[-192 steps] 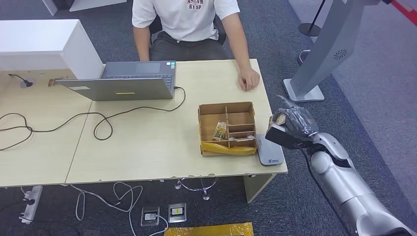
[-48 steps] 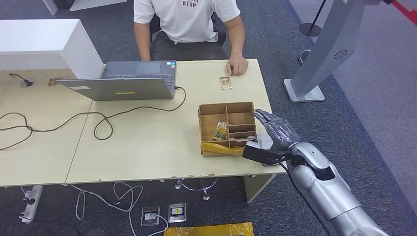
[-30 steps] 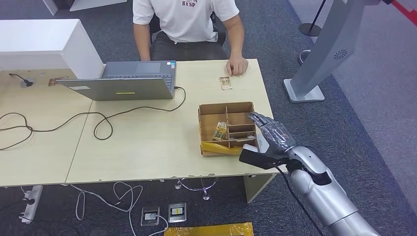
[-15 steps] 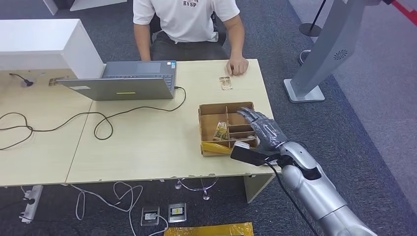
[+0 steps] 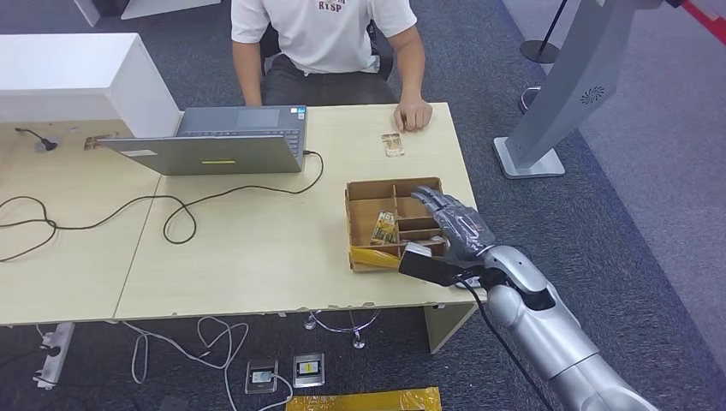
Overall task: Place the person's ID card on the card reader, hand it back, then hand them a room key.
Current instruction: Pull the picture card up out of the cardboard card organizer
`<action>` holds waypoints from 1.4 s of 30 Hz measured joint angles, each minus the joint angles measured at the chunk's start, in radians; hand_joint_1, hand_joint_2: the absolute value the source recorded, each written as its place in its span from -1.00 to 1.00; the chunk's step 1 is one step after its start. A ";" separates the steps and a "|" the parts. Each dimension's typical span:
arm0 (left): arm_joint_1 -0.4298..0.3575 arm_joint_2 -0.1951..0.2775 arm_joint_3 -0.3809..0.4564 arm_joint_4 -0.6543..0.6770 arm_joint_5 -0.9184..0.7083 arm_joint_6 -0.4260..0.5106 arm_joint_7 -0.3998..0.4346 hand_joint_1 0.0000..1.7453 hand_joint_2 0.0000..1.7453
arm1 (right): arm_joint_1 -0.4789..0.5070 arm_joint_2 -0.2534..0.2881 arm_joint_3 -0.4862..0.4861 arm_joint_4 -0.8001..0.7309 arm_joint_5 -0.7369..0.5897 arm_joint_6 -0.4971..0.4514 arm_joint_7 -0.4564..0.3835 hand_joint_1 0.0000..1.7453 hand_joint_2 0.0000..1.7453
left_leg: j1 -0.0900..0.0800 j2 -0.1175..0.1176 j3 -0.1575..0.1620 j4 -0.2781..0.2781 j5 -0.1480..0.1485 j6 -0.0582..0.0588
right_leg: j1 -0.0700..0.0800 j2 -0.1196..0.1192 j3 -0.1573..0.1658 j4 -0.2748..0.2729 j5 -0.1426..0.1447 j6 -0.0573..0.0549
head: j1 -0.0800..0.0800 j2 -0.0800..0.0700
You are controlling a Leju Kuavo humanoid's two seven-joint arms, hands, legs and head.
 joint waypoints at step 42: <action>0.002 0.002 -0.012 0.000 0.008 0.008 0.000 -1.00 -1.00 | 0.005 -0.012 0.000 0.055 -0.005 -0.025 -0.034 -0.44 1.00 | 0.000 0.000 0.000 0.000 0.000 0.000 | 0.000 0.000 0.000 0.000 0.000 0.000 | 0.000 0.000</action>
